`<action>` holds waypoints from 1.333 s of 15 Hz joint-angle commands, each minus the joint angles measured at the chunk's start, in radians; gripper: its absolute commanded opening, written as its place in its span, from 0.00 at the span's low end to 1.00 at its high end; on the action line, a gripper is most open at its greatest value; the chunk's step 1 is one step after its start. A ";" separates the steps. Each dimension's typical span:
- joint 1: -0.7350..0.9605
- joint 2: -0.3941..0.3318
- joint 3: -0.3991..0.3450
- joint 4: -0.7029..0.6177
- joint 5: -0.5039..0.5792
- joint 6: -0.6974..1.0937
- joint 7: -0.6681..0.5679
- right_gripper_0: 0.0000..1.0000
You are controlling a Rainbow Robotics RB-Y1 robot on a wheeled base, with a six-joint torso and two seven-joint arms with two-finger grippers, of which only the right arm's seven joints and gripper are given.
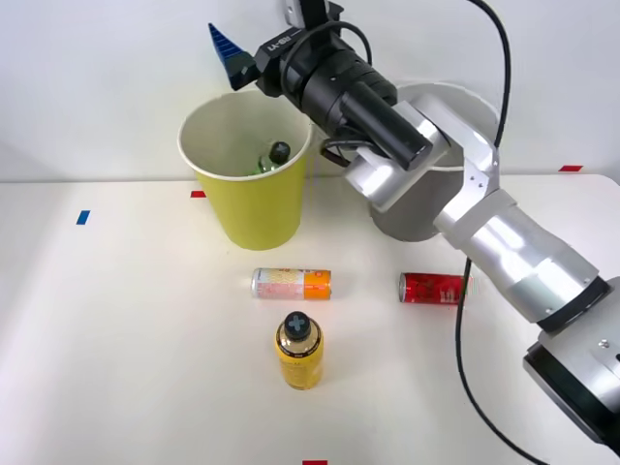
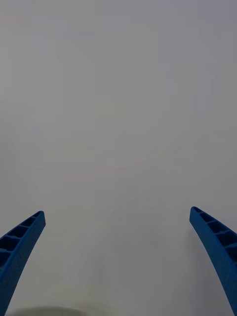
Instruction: Put cans in the gray bin, plastic bottles in the light green bin
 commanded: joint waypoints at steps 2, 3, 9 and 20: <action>0.106 -0.090 0.004 -0.143 0.004 0.000 0.007 1.00; 0.149 -0.116 0.004 -0.201 0.004 0.000 0.003 1.00; 0.441 -0.227 -0.050 -0.468 -0.016 0.000 -0.016 1.00; 1.228 -0.285 -0.270 -0.876 -0.035 -0.189 -0.033 1.00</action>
